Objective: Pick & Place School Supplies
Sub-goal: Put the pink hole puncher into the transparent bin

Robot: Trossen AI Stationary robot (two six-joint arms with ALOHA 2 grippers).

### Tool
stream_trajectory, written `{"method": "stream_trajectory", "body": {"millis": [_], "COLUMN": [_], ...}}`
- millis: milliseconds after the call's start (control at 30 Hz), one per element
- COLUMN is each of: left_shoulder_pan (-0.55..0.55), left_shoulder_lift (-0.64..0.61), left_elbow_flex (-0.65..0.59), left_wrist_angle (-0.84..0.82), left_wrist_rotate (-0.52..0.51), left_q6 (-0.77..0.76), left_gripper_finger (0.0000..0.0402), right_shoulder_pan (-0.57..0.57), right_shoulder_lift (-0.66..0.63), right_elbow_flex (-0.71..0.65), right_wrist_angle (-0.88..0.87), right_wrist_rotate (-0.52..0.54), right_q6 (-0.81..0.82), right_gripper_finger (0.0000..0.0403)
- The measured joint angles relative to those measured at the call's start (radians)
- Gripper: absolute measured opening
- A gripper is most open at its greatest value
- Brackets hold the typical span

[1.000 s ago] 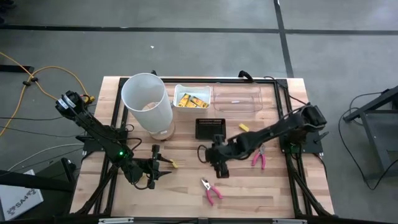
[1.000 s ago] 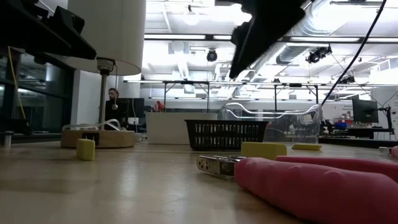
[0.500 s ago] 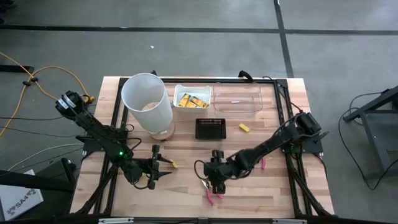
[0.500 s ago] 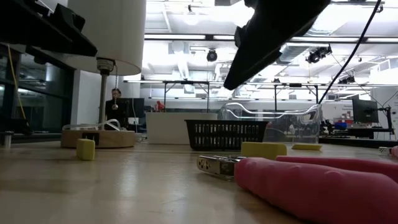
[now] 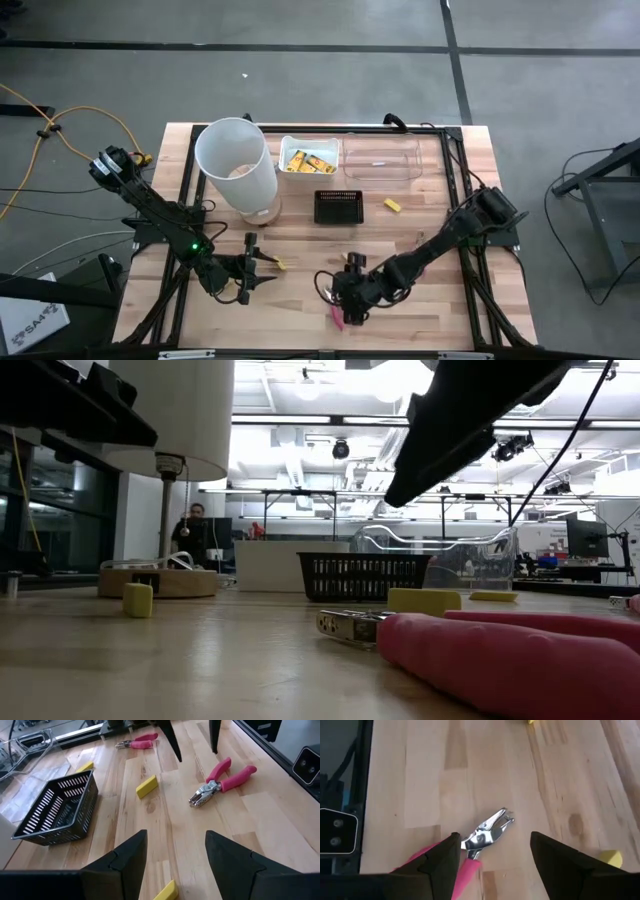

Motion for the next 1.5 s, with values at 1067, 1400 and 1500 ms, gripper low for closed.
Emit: {"method": "stream_trajectory", "body": {"millis": [1067,1400,1500], "left_shoulder_pan": [0.000,0.000,0.000], "left_shoulder_lift": [0.000,0.000,0.000], "left_elbow_flex": [0.000,0.000,0.000], "left_wrist_angle": [0.021,0.021,0.022], "left_wrist_rotate": [0.000,0.000,0.000], "left_q6": [0.000,0.000,0.000], "left_gripper_finger": [0.0193,0.0193,0.0193], "right_shoulder_pan": [0.107,0.106,0.105], "right_shoulder_lift": [0.115,0.142,0.152], "right_elbow_flex": [0.000,0.001,0.001], "right_wrist_angle": [-0.014,-0.018,-0.018], "right_wrist_rotate": [0.042,0.021,0.009], "right_q6": [0.307,0.339,0.352], "right_gripper_finger": [0.0231,0.0231,0.0231]}}
